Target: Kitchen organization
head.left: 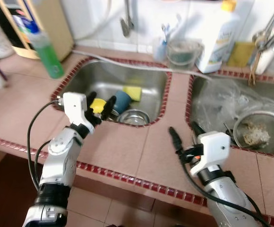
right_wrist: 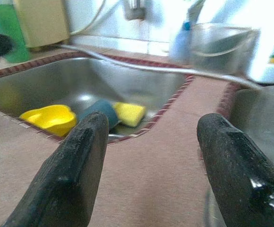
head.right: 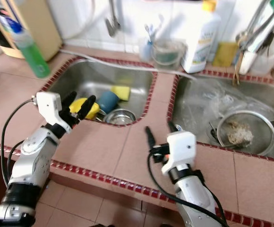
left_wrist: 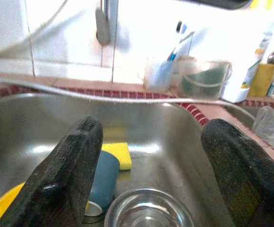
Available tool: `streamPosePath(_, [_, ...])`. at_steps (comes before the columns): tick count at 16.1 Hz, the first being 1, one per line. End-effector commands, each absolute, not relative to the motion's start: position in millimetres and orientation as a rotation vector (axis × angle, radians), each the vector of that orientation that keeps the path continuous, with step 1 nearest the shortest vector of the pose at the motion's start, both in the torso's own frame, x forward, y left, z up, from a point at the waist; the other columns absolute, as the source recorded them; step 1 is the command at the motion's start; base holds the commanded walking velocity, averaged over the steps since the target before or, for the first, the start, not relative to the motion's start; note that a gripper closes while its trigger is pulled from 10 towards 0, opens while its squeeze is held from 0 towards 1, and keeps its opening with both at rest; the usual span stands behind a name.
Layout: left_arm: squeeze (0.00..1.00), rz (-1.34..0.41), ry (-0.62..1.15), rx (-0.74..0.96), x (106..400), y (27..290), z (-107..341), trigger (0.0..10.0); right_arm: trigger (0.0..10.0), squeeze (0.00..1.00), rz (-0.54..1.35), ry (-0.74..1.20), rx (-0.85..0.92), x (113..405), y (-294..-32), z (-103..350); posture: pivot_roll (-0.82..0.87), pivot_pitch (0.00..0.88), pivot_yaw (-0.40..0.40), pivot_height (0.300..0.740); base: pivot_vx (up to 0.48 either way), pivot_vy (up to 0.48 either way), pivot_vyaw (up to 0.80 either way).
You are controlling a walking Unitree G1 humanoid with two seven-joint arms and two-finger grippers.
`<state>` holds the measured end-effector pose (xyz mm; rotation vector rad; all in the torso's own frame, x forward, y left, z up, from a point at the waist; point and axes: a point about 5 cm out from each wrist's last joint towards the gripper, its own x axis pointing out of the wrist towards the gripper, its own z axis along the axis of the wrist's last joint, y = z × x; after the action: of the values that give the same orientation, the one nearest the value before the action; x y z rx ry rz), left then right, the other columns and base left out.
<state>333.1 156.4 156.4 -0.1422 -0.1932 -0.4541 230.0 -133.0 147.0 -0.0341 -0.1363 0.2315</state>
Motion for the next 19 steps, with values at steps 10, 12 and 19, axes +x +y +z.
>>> streamPosePath(10, [0.0, -0.576, -0.275, -0.164, 296.1, 120.7, 152.0, 10.0, 10.0, 0.0, -0.028, -0.151, -0.117, 230.8, -157.7, 120.2, -0.16, 0.021, 0.081, 0.74, 0.0, 0.0, 0.0])
streamPosePath(12, [0.0, -0.601, -0.281, -0.122, 290.6, 118.8, 151.1, 10.0, 10.0, 0.0, -0.015, -0.148, -0.12, 228.2, -155.3, 117.5, -0.15, 0.015, 0.077, 0.74, 0.0, 0.0, 0.0])
streamPosePath(19, [0.0, -0.564, -0.243, -0.154, 290.8, 122.1, 147.3, 10.0, 10.0, 0.0, -0.03, -0.197, -0.141, 239.2, -160.4, 127.3, -0.15, 0.006, 0.067, 0.74, 0.0, 0.0, 0.0])
